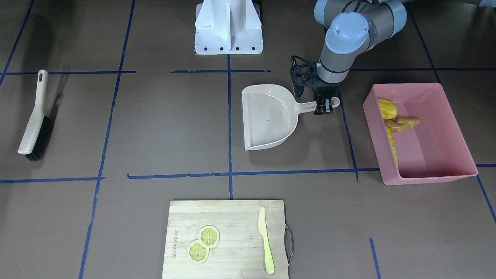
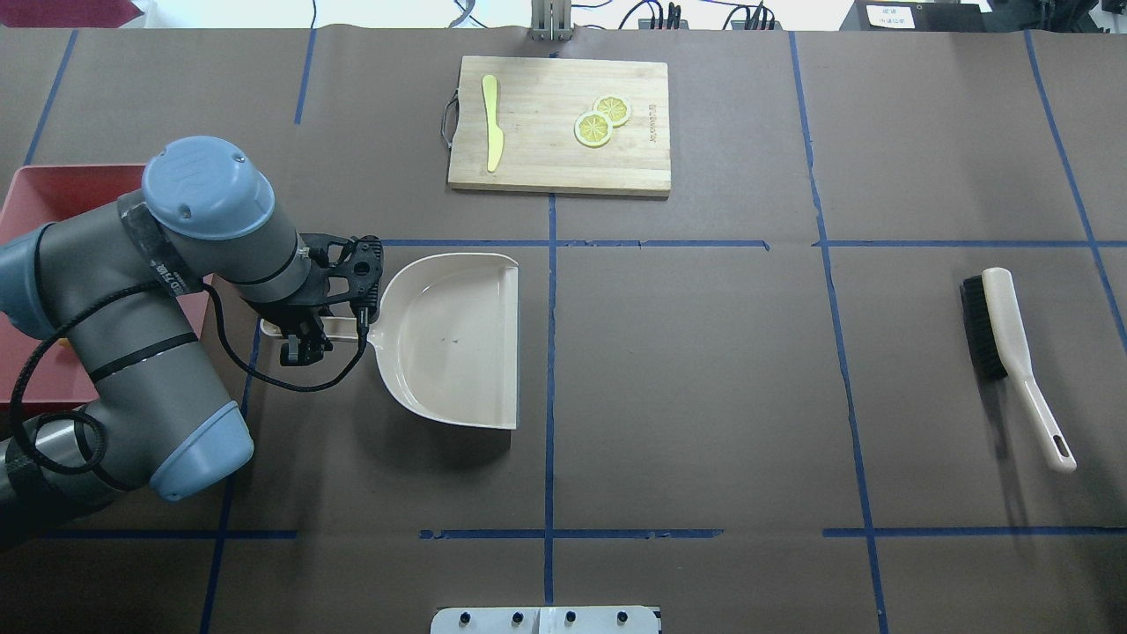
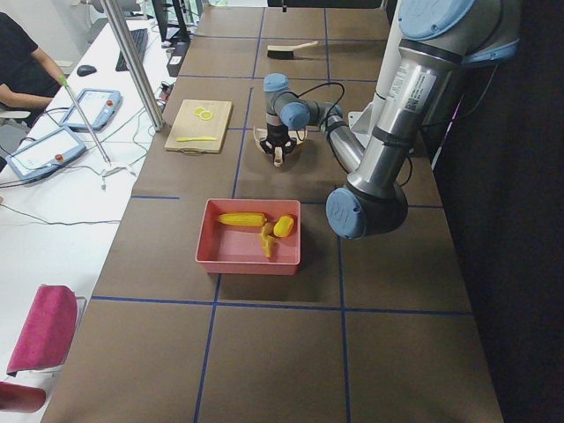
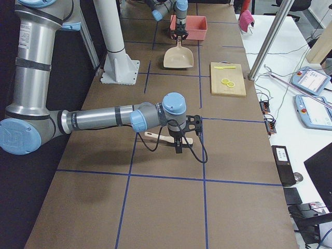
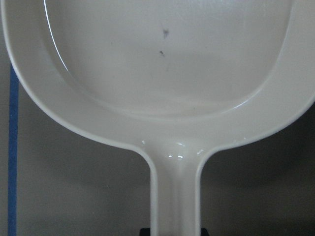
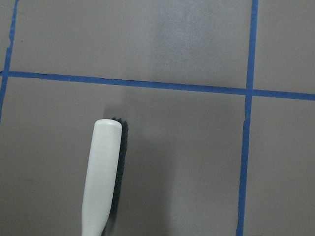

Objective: Sweep and dump trash into bin
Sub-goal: 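Lower the beige dustpan onto the table beside the bin with the left gripper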

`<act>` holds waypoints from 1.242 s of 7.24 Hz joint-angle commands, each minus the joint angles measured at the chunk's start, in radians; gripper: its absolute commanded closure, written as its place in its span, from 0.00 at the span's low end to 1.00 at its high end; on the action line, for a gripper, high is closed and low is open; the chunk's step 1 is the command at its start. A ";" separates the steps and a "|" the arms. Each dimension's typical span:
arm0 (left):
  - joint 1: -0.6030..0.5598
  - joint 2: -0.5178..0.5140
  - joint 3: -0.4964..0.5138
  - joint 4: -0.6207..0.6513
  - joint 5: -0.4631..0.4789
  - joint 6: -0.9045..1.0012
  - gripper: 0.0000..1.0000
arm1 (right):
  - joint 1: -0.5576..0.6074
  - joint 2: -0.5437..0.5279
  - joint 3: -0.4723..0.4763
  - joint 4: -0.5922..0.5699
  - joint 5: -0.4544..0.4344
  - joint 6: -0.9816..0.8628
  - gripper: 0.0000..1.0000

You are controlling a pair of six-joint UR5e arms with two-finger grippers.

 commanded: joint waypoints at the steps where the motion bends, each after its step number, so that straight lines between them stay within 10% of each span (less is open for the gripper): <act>1: 0.000 -0.012 0.021 0.000 0.000 0.000 0.98 | 0.000 0.001 -0.001 0.001 0.000 0.000 0.00; 9: 0.037 -0.025 0.042 0.000 0.020 0.001 0.95 | -0.001 0.014 -0.006 -0.001 0.000 0.003 0.00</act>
